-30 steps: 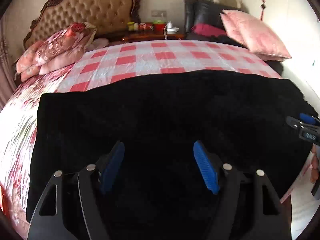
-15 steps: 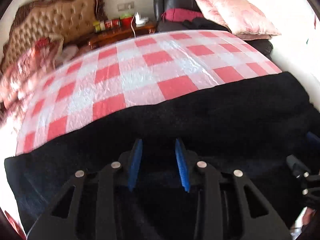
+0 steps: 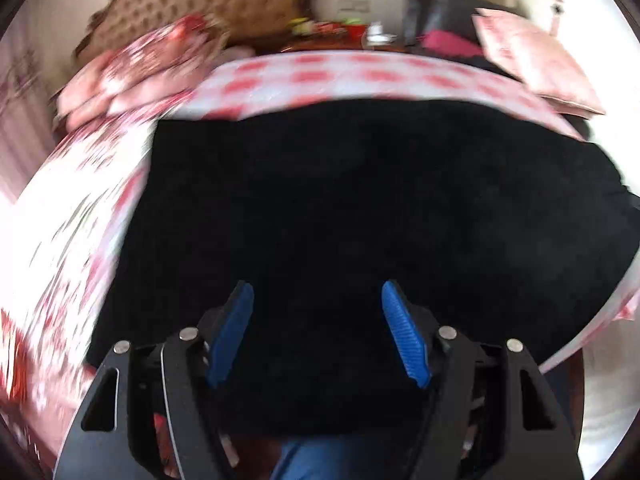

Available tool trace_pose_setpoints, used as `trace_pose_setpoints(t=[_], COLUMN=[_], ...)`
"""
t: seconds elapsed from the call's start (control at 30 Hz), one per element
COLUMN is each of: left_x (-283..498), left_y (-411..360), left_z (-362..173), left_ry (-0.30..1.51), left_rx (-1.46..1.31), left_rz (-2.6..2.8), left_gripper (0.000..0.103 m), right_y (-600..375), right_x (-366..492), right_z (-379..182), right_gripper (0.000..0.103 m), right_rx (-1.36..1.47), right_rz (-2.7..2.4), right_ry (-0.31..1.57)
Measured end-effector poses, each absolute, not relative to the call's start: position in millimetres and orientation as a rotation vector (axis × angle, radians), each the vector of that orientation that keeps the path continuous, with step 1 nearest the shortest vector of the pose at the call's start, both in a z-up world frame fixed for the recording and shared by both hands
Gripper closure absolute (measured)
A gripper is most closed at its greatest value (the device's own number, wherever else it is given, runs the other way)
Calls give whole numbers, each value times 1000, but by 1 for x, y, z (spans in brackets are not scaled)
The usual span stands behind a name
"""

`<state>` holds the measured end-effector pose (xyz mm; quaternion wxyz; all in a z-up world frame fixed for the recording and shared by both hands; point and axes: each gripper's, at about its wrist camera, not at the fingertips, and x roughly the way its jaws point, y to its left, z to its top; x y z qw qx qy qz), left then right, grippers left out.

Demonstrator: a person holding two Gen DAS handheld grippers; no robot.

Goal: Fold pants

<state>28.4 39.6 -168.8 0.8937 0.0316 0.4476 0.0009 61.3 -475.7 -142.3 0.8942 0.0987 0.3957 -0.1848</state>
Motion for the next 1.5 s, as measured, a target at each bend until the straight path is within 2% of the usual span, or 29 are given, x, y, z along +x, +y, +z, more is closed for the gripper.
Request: trace_pose_setpoints(t=[0.13, 0.27, 0.4, 0.47, 0.53, 0.63, 0.67, 0.7, 0.77, 0.9, 0.97, 1.03, 1.07, 1.1, 1.23, 1.3, 1.33, 1.37, 1.4, 1.43, 1.47, 1.5], left_x=[-3, -36, -54, -55, -54, -49, -45, -38, -22, 12, 27, 24, 19, 13, 11, 21, 27, 34, 40, 43, 47, 49], left_y=[104, 176, 210, 214, 218, 213, 213, 212, 213, 232, 244, 250, 253, 256, 261, 253, 250, 247, 243, 240, 235, 233], left_z=[-158, -141, -157, -171, -186, -194, -191, -188, -182, -156, -162, -169, -168, -165, -150, -149, -152, -156, -160, -163, -164, -163], left_ry=[891, 837, 883, 902, 921, 910, 915, 934, 951, 896, 950, 972, 963, 933, 854, 871, 894, 920, 943, 959, 974, 969], left_rx=[-21, -335, -638, -787, -905, -969, -955, -904, -842, -686, -715, -754, -749, -757, -726, -683, -669, -659, -637, -608, -558, -546], left_rz=[183, 264, 181, 91, 56, 13, 19, 26, 26, 12, -8, -8, 8, 18, 3, -19, -19, -18, -23, -17, -2, -5], left_gripper=[36, 38, 45, 46, 47, 61, 78, 89, 93, 95, 95, 83, 66, 57, 57, 57, 57, 60, 77, 87, 94, 95], right_y=[-503, -515, -515, -511, -508, -505, -505, -503, -500, -478, -461, -462, -464, -466, -470, -464, -458, -451, -443, -432, -423, -416], right_x=[51, 48, 60, 65, 65, 62, 60, 57, 47, 28, 20, 16, 15, 15, 11, 10, 10, 12, 13, 15, 17, 19], right_z=[-155, -158, -161, -159, -156, -155, -155, -154, -154, -154, -155, -156, -156, -156, -136, -120, -110, -104, -99, -96, -95, -95], right_gripper=[11, 10, 11, 30, 33, 42, 45, 47, 48, 48, 48, 47, 46, 46, 39, 38, 33, 26, 23, 21, 21, 20], right_rx=[305, 398, 436, 419, 421, 414, 418, 415, 435, 437, 402, 428, 444, 451, 423, 377, 349, 322, 295, 261, 238, 226], right_rz=[-378, -291, -211, -178, -163, -160, -162, -164, -176, -236, -264, -285, -294, -303, -390, -416, -419, -415, -403, -378, -357, -341], right_ry=[845, 851, 865, 879, 887, 897, 901, 904, 902, 894, 880, 866, 863, 863, 818, 781, 761, 751, 745, 739, 737, 740])
